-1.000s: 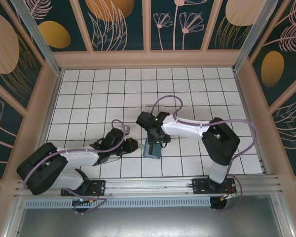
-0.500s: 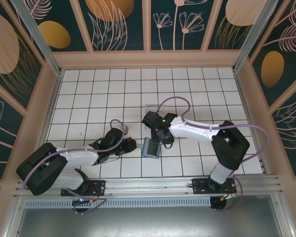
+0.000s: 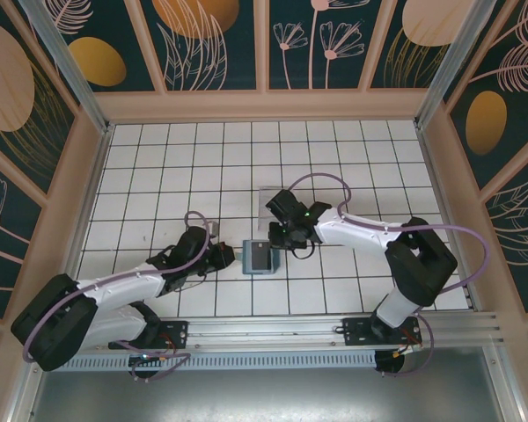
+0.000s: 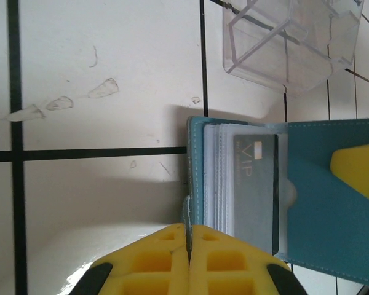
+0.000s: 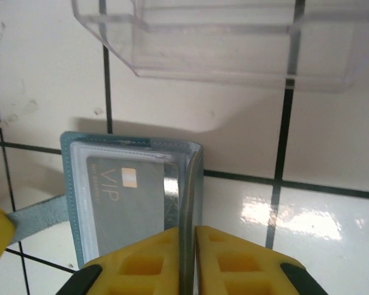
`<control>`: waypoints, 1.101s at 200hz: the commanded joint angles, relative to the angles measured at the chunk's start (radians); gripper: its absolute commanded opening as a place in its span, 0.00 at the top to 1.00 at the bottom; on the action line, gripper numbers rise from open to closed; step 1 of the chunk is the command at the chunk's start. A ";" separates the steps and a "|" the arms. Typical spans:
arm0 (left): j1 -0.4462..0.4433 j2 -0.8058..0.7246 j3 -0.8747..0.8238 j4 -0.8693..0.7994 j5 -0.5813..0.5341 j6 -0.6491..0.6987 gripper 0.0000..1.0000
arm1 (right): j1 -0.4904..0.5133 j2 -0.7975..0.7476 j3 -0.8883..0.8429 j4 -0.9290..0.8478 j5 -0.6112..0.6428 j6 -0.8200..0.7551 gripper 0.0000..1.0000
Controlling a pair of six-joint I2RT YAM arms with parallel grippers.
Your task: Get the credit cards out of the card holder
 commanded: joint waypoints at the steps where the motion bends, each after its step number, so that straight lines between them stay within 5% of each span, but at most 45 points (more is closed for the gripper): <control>1: 0.007 -0.004 -0.005 -0.062 -0.025 0.024 0.97 | -0.015 0.023 0.010 0.002 0.029 -0.050 0.81; 56: 0.008 0.057 0.024 -0.112 -0.025 0.059 0.96 | -0.016 -0.004 -0.043 -0.129 0.215 -0.049 0.68; 138: 0.008 0.099 0.063 -0.147 -0.047 0.113 0.98 | -0.018 0.050 -0.071 -0.156 0.252 -0.013 0.63; 220: 0.008 0.128 0.123 -0.162 -0.042 0.153 0.96 | -0.001 -0.004 0.105 -0.260 0.235 -0.024 0.54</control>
